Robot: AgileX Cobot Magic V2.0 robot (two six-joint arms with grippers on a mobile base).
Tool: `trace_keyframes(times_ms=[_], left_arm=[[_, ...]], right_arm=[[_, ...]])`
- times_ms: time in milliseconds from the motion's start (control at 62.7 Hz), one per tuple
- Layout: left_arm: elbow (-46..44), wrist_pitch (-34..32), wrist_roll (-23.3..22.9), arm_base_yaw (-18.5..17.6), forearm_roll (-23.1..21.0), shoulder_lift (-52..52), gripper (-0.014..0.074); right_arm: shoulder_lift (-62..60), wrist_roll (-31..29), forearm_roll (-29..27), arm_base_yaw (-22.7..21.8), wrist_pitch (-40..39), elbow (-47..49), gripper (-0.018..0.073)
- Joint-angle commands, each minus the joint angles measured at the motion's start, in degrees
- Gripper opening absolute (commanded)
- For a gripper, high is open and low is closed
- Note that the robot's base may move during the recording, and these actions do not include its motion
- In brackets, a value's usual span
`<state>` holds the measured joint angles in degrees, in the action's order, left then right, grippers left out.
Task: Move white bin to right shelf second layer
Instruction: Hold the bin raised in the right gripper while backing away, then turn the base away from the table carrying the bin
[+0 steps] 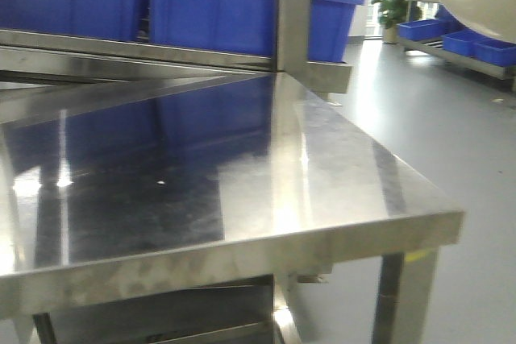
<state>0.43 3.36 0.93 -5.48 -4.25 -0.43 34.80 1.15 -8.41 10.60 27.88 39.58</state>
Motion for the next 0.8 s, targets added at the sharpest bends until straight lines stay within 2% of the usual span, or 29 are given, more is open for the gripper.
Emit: trace_keyframes(times_ms=[0,782], left_arm=[[2.1,-4.9,-0.6,-0.3,-0.5,-0.2,0.0085],[2.1,-4.9,-0.6,-0.3,-0.5,-0.2,0.0085]], right_arm=[[-0.2,-0.2,-0.5,-0.3,-6.0,1.7,0.0055],[-0.2,-0.2,-0.5,-0.3,-5.3,1.7,0.0055]])
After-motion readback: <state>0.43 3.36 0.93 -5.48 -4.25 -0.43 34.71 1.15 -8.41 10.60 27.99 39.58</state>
